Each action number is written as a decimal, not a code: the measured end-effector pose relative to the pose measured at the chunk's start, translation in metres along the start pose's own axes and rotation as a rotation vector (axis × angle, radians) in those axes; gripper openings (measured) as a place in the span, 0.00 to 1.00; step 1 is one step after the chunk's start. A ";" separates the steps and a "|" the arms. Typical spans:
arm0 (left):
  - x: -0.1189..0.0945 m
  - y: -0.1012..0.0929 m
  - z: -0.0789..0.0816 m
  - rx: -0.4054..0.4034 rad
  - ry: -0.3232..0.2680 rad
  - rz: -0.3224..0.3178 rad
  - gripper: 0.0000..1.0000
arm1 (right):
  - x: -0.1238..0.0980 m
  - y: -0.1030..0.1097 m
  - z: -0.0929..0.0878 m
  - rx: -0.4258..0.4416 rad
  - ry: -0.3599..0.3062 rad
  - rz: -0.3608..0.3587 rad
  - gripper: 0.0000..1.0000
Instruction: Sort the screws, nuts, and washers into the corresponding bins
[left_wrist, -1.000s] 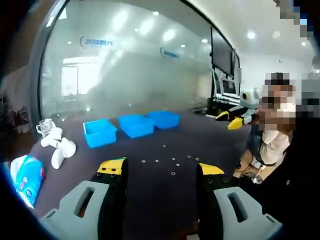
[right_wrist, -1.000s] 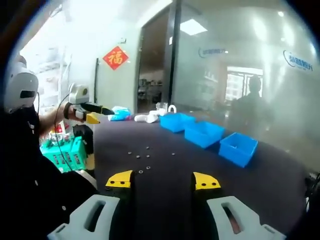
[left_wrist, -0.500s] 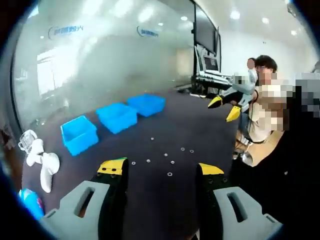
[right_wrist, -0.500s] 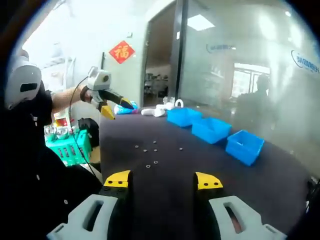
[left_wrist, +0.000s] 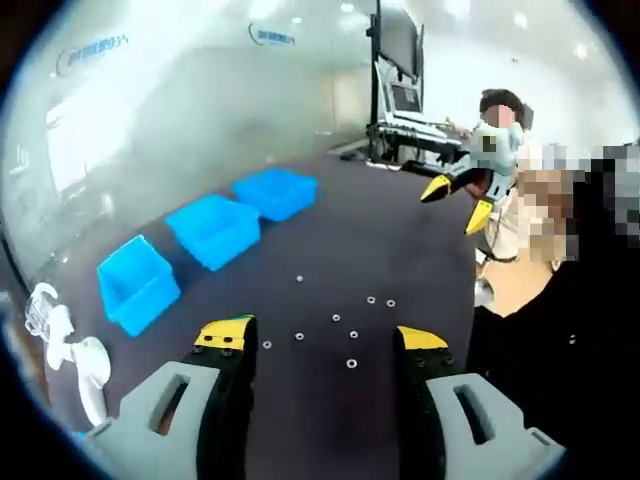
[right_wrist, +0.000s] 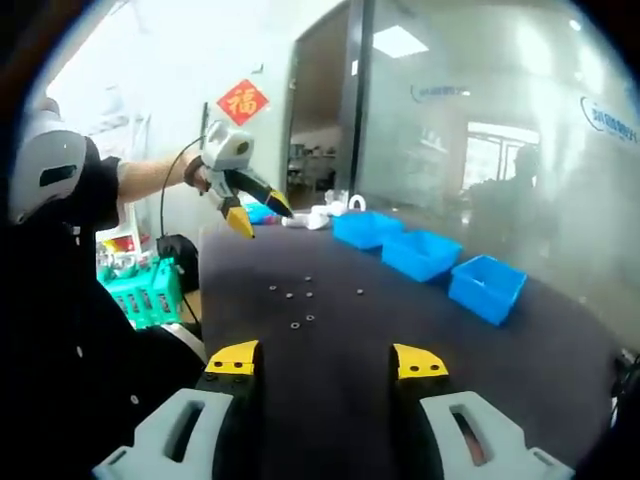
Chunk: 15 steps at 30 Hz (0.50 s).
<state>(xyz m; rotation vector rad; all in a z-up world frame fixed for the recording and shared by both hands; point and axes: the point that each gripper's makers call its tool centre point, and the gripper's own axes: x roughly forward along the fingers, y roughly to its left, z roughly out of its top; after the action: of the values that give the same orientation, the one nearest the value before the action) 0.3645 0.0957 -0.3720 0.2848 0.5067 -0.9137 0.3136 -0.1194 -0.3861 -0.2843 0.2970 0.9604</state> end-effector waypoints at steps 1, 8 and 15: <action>0.003 0.001 0.000 0.002 0.009 -0.006 0.52 | 0.000 0.000 0.000 0.001 -0.001 -0.001 0.46; 0.023 -0.006 -0.005 0.015 0.080 -0.058 0.52 | -0.003 -0.003 -0.003 0.008 0.000 -0.007 0.46; 0.038 -0.012 -0.016 0.039 0.165 -0.073 0.51 | -0.006 -0.004 -0.006 0.007 0.007 -0.010 0.46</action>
<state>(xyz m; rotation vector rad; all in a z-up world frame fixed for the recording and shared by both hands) 0.3691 0.0703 -0.4057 0.3810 0.6556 -0.9767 0.3132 -0.1280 -0.3887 -0.2830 0.3048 0.9482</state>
